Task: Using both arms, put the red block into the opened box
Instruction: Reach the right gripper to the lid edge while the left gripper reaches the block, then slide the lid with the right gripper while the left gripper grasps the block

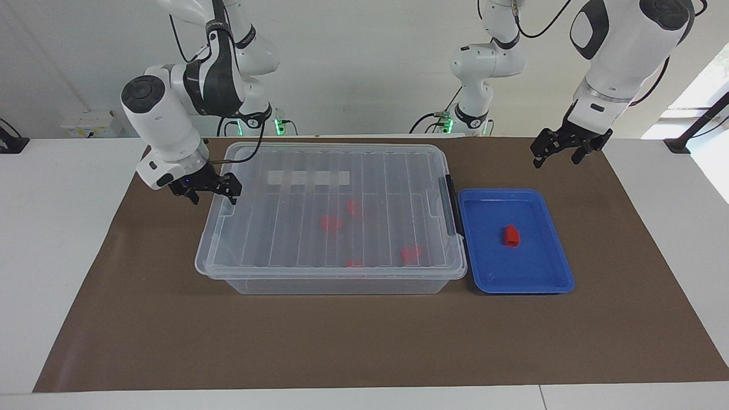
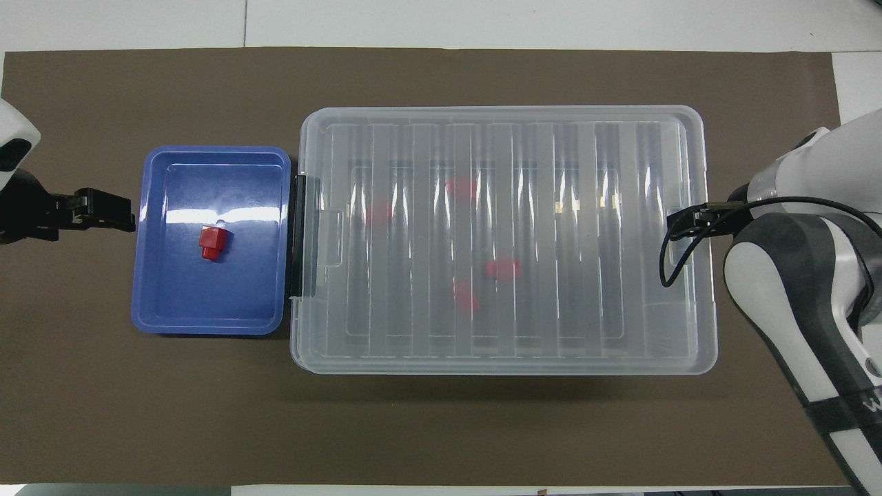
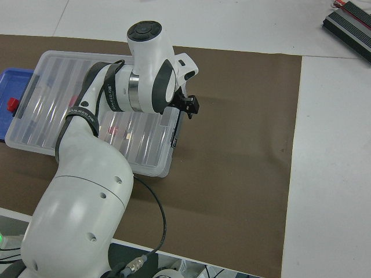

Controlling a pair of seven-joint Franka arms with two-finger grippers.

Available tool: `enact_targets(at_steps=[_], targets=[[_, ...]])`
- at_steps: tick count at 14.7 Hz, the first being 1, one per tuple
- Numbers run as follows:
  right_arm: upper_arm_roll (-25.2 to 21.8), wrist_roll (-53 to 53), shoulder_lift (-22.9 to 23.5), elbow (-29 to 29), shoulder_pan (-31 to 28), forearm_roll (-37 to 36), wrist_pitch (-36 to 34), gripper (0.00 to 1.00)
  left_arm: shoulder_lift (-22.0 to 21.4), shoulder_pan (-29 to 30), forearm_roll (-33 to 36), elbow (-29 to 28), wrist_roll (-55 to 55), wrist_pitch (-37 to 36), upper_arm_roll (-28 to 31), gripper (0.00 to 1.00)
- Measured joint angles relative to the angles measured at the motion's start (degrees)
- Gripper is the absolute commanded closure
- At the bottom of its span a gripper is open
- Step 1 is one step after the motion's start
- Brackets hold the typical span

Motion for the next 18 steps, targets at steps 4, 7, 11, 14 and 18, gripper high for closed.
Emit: enact_targets(at_steps=[4,7,11,14,18], targets=[[-1.0,-2.5,-0.2,-0.3,-0.6,0.0,0.0,0.0,0.0,0.0,0.0,-1.2,0.0,2.5,0.0,0.01],[-3.2,-5.9,-0.2,-0.3,-0.7,0.0,0.1,0.0,0.0,0.0,0.0,-4.2,0.0,6.7,0.0,0.01],[-5.1,-8.8,-0.2,-0.3,-1.0,0.0,0.8,0.0,0.9,0.0,0.0,-13.0,0.0,18.5,0.0,0.01],[-6.4,-11.1,-0.2,-0.4,-1.0,0.0,0.9,0.0,4.0,0.0,0.0,-17.1,0.0,25.4,-0.2,0.03],[-9.0,-14.7,-0.2,-0.4,-1.2,0.0,2.2,0.0,8.6,-0.1,0.0,-21.8,0.0,35.7,-0.4,0.14]])
